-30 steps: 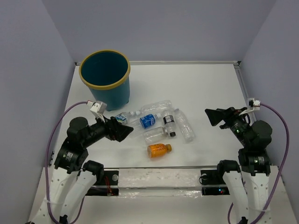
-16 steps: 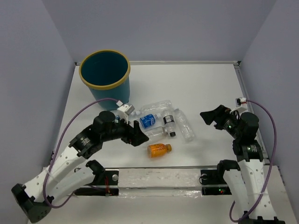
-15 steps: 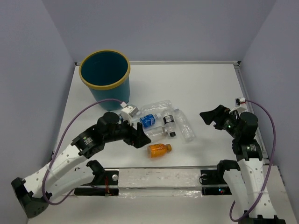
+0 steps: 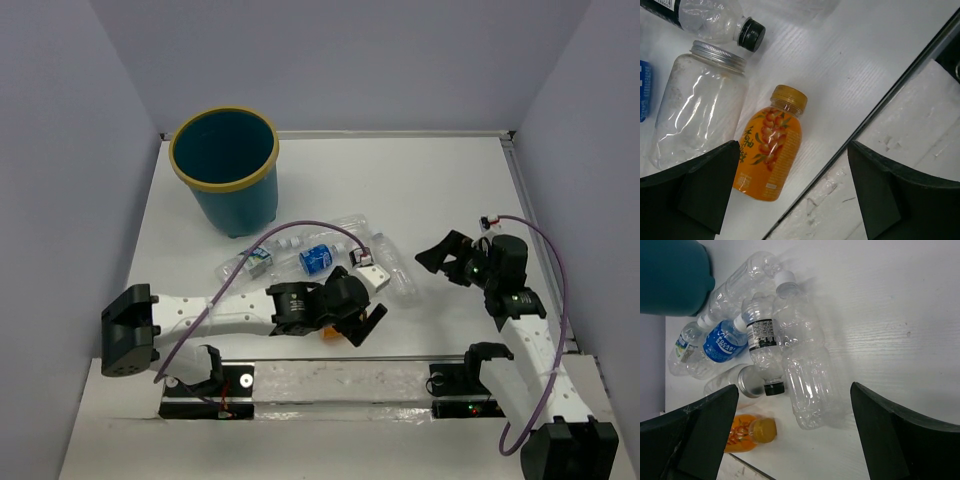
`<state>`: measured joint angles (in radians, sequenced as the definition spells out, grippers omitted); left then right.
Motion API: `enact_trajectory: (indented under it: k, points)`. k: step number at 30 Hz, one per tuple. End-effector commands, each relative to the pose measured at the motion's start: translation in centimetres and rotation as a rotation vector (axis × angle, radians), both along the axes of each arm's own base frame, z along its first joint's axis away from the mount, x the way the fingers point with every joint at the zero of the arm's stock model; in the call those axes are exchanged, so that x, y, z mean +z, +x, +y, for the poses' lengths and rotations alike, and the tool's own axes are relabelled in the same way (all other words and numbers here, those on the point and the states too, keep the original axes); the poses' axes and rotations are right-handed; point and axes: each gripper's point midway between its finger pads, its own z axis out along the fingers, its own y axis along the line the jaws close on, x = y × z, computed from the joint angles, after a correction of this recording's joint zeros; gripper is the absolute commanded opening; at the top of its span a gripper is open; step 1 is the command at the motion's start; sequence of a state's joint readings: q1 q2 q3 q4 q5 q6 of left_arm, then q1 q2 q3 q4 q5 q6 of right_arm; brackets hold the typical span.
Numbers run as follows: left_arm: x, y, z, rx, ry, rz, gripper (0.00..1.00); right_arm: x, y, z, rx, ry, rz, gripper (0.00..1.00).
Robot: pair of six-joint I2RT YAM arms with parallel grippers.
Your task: Put the plastic bottles in the bin
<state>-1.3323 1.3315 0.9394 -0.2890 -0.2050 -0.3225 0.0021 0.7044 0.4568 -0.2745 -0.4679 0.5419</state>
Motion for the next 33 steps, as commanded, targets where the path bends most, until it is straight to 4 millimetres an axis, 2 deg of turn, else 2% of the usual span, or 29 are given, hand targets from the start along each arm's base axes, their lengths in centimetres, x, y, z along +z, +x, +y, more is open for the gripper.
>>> enact_trajectory:
  k: [1,10,15,16,17,21,23,26,29,33]
  points:
    - [1.3,1.9,-0.9,0.003,0.012,-0.112,0.99,0.9,0.8,0.2,0.019,-0.02,-0.079,0.99]
    - [-1.2,1.5,-0.3,-0.027,0.078,-0.1,0.99,-0.4,1.3,2.2,0.054,-0.04,-0.051,1.0]
    - [-3.6,0.6,0.5,-0.035,0.135,-0.043,0.99,-0.9,2.6,2.4,-0.004,-0.188,-0.045,1.0]
    - [-3.8,0.5,0.5,-0.035,0.139,-0.037,0.99,-1.5,2.8,2.6,0.001,-0.21,-0.024,1.0]
    - [-4.3,0.4,0.8,-0.034,0.151,-0.029,0.99,-1.1,3.1,3.2,0.019,-0.227,-0.033,1.0]
    - [-5.1,0.2,1.4,-0.032,0.167,-0.018,0.99,-2.0,4.0,4.1,0.046,-0.321,0.002,1.0]
    - [-5.3,0.0,1.5,-0.033,0.167,-0.008,0.99,-3.0,4.5,3.7,0.028,-0.392,0.026,1.0]
    - [-5.4,-0.1,1.5,-0.033,0.165,-0.002,0.99,-3.0,5.0,4.0,0.043,-0.445,0.03,1.0]
    - [-6.4,-0.3,1.8,-0.03,0.202,0.02,0.99,-3.8,5.6,5.3,0.09,-0.517,0.056,1.0]
    - [-7.2,-0.7,1.7,-0.014,0.23,0.059,0.99,-4.8,6.1,5.1,0.09,-0.584,0.092,1.0]
